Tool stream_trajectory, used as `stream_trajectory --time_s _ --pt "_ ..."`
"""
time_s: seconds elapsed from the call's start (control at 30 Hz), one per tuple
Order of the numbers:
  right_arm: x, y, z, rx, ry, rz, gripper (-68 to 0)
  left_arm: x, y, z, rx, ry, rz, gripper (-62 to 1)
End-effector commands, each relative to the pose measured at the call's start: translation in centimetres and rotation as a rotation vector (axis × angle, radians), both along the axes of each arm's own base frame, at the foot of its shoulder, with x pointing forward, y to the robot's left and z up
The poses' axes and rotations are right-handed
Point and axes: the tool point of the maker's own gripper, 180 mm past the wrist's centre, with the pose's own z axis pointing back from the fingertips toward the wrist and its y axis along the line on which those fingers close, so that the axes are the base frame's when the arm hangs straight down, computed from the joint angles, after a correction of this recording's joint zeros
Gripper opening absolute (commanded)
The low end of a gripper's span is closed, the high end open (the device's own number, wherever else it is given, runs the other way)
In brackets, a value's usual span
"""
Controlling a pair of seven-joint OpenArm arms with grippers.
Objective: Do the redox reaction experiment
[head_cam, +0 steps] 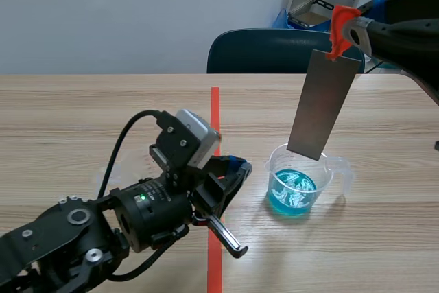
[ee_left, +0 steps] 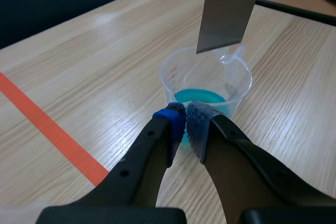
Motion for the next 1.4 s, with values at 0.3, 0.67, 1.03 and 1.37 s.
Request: stream_trajectory --time_s 0.3,0.67,1.03,1.37 --pt "-0.2 0.3 0.9 0.009 -0.025 0.017 -66.7 1.7 -3.2 1.4 -0.097 -0.031 -0.005 -56.9" --pt "-0.2 0.3 0.9 0.009 -0.025 0.017 -66.7 3.3 -3.6 0.9 -0.103 -0.033 0.02 -56.9" --pt "-0.2 0.3 0.9 0.009 -0.025 0.017 -66.7 3.3 -3.6 1.0 -0.106 -0.034 0.02 -56.9" --pt "-0.2 0.3 0.9 0.009 -0.025 0.017 -66.7 2.5 -3.1 0.8 -0.106 -0.026 0.019 -56.9"
